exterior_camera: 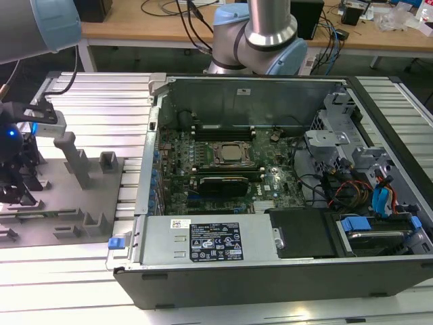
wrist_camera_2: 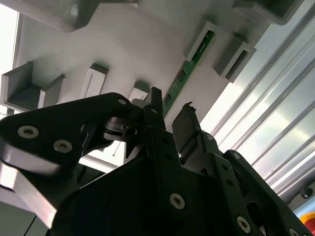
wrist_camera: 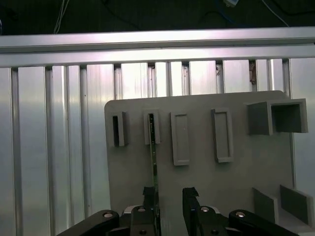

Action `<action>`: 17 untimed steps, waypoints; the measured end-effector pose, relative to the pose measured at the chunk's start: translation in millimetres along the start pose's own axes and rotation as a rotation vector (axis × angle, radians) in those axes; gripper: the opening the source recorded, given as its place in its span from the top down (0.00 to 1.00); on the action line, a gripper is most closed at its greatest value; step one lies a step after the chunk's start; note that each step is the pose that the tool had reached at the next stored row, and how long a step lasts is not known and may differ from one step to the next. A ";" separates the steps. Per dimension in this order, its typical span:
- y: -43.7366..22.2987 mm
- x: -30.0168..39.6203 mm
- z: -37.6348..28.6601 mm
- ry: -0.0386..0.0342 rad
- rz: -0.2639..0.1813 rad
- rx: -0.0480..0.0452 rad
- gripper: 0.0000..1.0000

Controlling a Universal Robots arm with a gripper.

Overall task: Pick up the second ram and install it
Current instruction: 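Pick up the second ram and move it above second insertion slot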

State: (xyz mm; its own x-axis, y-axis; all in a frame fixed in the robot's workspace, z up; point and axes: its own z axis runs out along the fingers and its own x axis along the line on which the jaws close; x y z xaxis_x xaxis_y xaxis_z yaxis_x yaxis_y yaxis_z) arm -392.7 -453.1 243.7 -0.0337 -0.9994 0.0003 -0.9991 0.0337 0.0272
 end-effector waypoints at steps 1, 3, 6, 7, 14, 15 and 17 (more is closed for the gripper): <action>-0.1 0.5 1.0 -0.0001 -0.001 0.0001 0.64; -0.1 1.8 3.5 0.0001 -0.003 0.0000 0.64; 0.0 5.2 9.3 0.0003 -0.007 -0.0001 0.64; -0.1 6.4 12.6 0.0002 -0.008 0.0000 0.64; -0.4 7.6 22.2 0.0003 -0.011 0.0000 0.64; -0.5 7.6 23.2 0.0003 -0.012 -0.0001 0.64; -0.5 7.6 25.5 0.0004 -0.012 0.0000 0.64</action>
State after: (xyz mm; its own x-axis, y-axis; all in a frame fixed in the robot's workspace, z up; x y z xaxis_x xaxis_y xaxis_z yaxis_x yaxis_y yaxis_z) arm -393.1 -460.7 218.2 -0.0217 -0.9998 0.0003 -0.9994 0.0217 0.0272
